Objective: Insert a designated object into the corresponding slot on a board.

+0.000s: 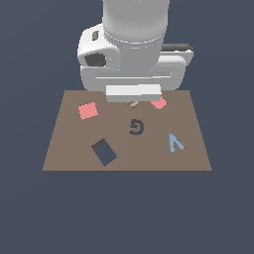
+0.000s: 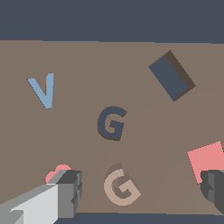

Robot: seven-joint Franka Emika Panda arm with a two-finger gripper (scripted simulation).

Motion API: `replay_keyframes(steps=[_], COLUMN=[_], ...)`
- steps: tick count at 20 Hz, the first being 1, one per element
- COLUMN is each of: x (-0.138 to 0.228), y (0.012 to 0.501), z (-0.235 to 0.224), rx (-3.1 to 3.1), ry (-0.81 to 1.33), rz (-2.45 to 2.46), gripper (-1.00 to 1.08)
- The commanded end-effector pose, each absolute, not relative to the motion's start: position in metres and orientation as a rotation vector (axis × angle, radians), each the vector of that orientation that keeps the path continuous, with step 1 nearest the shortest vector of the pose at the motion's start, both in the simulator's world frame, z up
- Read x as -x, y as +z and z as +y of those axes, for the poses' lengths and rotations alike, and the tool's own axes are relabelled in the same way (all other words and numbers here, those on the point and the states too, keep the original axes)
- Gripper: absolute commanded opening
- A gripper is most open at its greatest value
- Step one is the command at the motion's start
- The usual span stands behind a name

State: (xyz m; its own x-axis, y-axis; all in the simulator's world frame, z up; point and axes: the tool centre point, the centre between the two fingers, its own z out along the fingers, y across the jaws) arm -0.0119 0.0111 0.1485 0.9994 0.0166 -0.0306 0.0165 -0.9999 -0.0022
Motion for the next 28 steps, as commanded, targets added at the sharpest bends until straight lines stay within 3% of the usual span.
replay_keyframes(steps=[1,13,28], x=[0.012,0.027,0.077], y=[0.149,0.131,0.071], z=[0.011,0.017,0.022], rx=[3.139,3.133,3.038], ry=[0.048,0.039,0.009], rz=[-0.026,-0.209,-0.794], gripper=[1.00,1.00,1.00])
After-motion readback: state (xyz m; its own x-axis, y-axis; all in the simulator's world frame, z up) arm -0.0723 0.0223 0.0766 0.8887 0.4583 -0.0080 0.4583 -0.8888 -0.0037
